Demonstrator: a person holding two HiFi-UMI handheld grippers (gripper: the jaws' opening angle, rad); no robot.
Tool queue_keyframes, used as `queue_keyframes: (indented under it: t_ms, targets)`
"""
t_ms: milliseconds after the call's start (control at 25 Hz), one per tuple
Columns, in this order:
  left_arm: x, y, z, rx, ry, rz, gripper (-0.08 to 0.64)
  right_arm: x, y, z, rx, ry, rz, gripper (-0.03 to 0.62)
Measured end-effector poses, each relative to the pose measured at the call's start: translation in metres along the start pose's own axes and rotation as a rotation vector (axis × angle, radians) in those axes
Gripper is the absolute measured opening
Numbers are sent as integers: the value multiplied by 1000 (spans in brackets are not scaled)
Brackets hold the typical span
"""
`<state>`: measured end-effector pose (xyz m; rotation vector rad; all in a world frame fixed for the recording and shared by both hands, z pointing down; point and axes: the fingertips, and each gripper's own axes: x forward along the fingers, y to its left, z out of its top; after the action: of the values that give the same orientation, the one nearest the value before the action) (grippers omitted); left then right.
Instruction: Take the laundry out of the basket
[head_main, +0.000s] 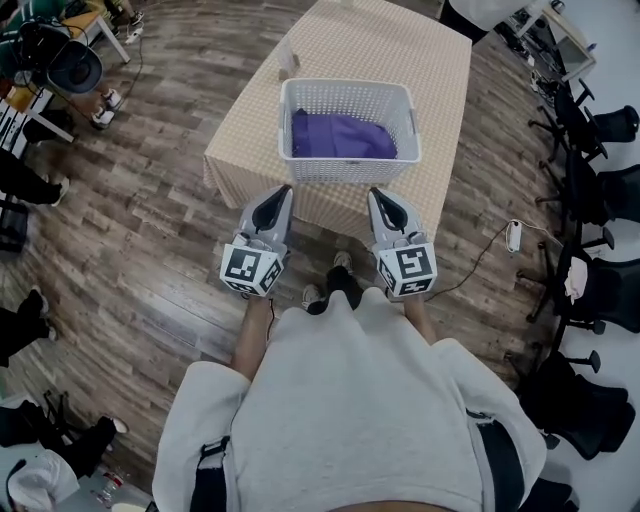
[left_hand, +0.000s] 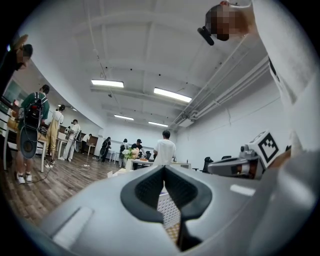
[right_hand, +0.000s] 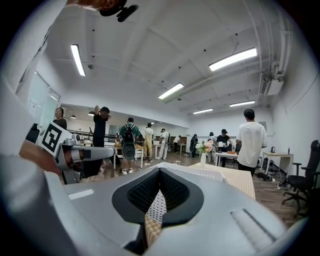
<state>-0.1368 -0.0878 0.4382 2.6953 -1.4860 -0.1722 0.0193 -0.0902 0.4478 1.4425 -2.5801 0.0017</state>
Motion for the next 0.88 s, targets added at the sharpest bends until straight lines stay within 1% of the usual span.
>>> queue_keyframes:
  t_ms: [240,440,640,800,880]
  targets:
    - [29,20,-3,10,5,5,9,22,-25,-6,18,-1,-26,-3]
    - [65,45,0,27,1,26,9,56,-56,3,31,-31,-32,-3]
    - [113,67,16,55,-10,44,9,95,-93,25,37,-83,-17,-3]
    - [147,83,25,82,-10,74,9,128,-120,39,38,-106,15,-3]
    - [162,91,28,83,-9,90,9,143,-132,43,41,-113,26,-3]
